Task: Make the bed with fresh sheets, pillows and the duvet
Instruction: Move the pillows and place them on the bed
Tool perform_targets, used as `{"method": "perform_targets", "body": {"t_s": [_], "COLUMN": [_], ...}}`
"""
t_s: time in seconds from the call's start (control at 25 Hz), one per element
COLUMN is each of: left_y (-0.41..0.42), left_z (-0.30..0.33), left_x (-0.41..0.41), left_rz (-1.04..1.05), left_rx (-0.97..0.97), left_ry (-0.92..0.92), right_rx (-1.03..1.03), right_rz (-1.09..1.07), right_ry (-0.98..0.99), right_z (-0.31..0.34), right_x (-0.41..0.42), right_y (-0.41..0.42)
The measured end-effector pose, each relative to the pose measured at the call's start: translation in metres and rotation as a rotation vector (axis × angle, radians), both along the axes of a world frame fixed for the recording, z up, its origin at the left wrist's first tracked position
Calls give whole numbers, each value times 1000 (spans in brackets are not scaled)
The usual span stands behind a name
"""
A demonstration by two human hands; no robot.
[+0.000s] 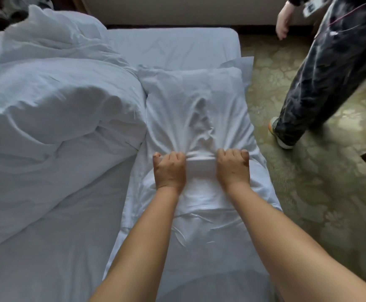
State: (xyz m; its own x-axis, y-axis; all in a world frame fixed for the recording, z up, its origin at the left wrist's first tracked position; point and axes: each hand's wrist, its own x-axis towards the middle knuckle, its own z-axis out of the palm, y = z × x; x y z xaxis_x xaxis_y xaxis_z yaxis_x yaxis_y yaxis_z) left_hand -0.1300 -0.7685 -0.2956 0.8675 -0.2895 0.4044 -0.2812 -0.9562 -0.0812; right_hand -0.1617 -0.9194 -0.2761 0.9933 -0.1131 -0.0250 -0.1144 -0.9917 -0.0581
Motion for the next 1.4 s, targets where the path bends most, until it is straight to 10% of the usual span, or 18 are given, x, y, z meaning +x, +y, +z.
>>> {"method": "perform_targets", "body": {"t_s": [0.4,0.56,0.88,1.4], "left_y": [50,57,55,44], "left_z": [124,77,14,-8], "left_x": [-84,-123,-119,-95], "left_rz": [-144,-295,393,782], "left_rx": [-47,41,-242,-386], "left_ry": [-120,-10,334,797], "right_rx": [-19,148,412,512], "right_rz": [36,-188,-793,-706], "right_ry": [-278,53,179,394], "right_z": [113,92,8,-32], "right_x": [-98,-120,-141,-121], "right_y": [25,19,13,-2]}}
